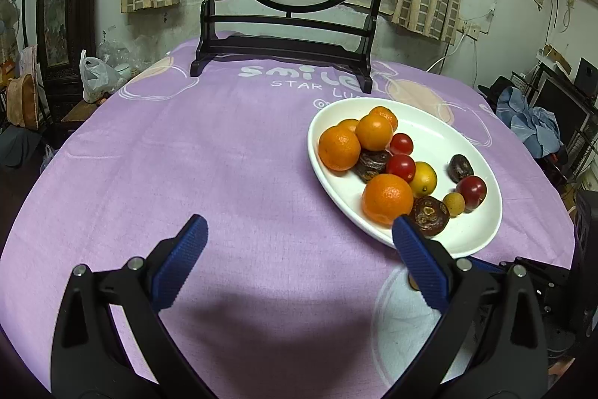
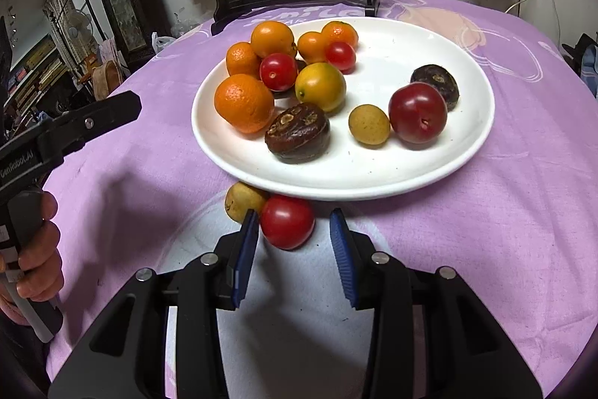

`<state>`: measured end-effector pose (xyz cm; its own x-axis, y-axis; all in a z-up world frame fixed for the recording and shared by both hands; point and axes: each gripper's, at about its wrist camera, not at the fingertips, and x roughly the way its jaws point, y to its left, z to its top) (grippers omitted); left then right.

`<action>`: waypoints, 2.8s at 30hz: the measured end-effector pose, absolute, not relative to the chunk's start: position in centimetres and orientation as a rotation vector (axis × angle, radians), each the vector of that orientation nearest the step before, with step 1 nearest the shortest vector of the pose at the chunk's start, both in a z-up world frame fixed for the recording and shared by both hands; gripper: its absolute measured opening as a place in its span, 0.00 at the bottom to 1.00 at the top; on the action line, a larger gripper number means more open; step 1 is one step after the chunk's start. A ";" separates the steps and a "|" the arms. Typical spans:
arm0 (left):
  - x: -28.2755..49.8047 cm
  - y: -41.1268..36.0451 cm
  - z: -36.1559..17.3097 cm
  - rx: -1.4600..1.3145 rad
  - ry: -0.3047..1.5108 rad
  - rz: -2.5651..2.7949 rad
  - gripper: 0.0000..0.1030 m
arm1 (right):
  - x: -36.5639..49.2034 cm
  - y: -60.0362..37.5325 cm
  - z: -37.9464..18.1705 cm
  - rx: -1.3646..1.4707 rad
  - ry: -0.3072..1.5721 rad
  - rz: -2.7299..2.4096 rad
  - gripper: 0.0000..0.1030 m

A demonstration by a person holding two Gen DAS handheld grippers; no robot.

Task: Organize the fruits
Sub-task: 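Grasp a cherry tomato with the right tool while the left tool approaches a yellow plum, then grasp the yellow plum with the left tool while the right tool carries the tomato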

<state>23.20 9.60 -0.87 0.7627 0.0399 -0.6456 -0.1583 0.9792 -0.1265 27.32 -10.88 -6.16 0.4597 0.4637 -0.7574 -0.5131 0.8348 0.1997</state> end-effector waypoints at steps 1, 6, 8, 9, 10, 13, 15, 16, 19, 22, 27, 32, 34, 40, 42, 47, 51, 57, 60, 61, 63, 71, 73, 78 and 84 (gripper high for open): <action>23.2 9.6 -0.8 -0.177 0.696 0.109 0.98 | 27.3 -10.9 -6.2 -0.059 0.913 0.602 0.39; 23.2 9.4 -1.2 -0.166 0.697 0.110 0.98 | 27.2 -10.6 -6.0 -0.069 0.912 0.613 0.39; 23.2 9.2 -1.3 -0.161 0.699 0.111 0.98 | 27.3 -10.6 -6.1 -0.070 0.916 0.619 0.39; 23.2 9.2 -1.3 -0.161 0.701 0.111 0.98 | 27.4 -10.6 -6.1 -0.066 0.919 0.624 0.39; 23.2 9.2 -1.3 -0.162 0.701 0.109 0.98 | 27.4 -10.6 -6.1 -0.062 0.920 0.627 0.37; 23.2 9.1 -1.3 -0.159 0.701 0.111 0.98 | 27.5 -10.7 -6.1 -0.050 0.924 0.644 0.34; 23.2 9.1 -1.3 -0.160 0.702 0.111 0.98 | 27.4 -10.7 -6.1 -0.048 0.925 0.644 0.33; 23.2 9.1 -1.2 -0.162 0.702 0.110 0.98 | 27.4 -10.7 -6.1 -0.045 0.926 0.649 0.28; 23.2 9.1 -1.3 -0.164 0.705 0.110 0.98 | 27.2 -10.7 -6.0 -0.051 0.923 0.652 0.26; 23.1 9.1 -1.3 -0.163 0.706 0.112 0.98 | 26.3 -11.0 -5.6 -0.054 0.912 0.667 0.26; 23.1 9.1 -1.5 -0.167 0.711 0.120 0.98 | 25.4 -13.3 -2.9 0.099 0.835 0.718 0.26; 23.2 7.7 -1.9 -0.148 0.746 0.037 0.98 | 25.8 -16.0 -1.5 0.196 0.765 0.647 0.26; 23.0 6.7 -2.1 -0.135 0.759 -0.014 0.98 | 26.2 -16.5 -1.4 0.221 0.761 0.625 0.26; 22.9 2.2 -3.4 -0.032 0.801 -0.152 0.88 | 26.0 -16.2 -1.2 0.205 0.744 0.615 0.26; 23.4 1.0 -4.1 -0.003 0.831 -0.174 0.80 | 26.1 -16.2 -1.3 0.209 0.747 0.618 0.26; 24.5 0.1 -5.0 0.006 0.860 -0.170 0.69 | 26.1 -16.5 -1.5 0.212 0.751 0.607 0.26; 25.4 -0.6 -5.6 0.014 0.882 -0.174 0.54 | 26.1 -16.6 -1.4 0.221 0.749 0.604 0.26; 26.0 -1.7 -6.1 0.053 0.893 -0.165 0.44 | 26.0 -16.6 -1.3 0.217 0.746 0.601 0.26; 25.9 -1.6 -6.1 0.056 0.891 -0.161 0.36 | 26.0 -16.7 -1.3 0.219 0.744 0.598 0.26; 25.9 -1.6 -6.1 0.054 0.891 -0.158 0.34 | 26.0 -16.7 -1.3 0.218 0.744 0.597 0.26; 25.9 -1.3 -6.1 0.046 0.892 -0.153 0.29 | 26.0 -16.6 -1.3 0.214 0.747 0.597 0.26; 25.0 -1.2 -5.8 0.060 0.884 -0.147 0.25 | 25.6 -16.0 -1.6 0.173 0.749 0.595 0.26; 24.8 -1.1 -5.8 0.055 0.885 -0.150 0.25 | 25.4 -15.9 -1.7 0.158 0.747 0.597 0.26; 22.8 -0.4 -4.4 0.018 0.849 -0.164 0.25 | 24.4 -15.5 -1.8 0.142 0.746 0.632 0.26; 21.9 0.9 -0.5 -0.019 0.720 -0.177 0.25 | 26.0 -15.0 0.3 0.113 0.679 0.618 0.26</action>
<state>21.89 0.90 -0.53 0.7374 -0.1680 -0.6543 0.1549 0.9848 -0.0783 26.03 -14.97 0.32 0.6079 0.5691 -0.5537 -0.4975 0.8165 0.2930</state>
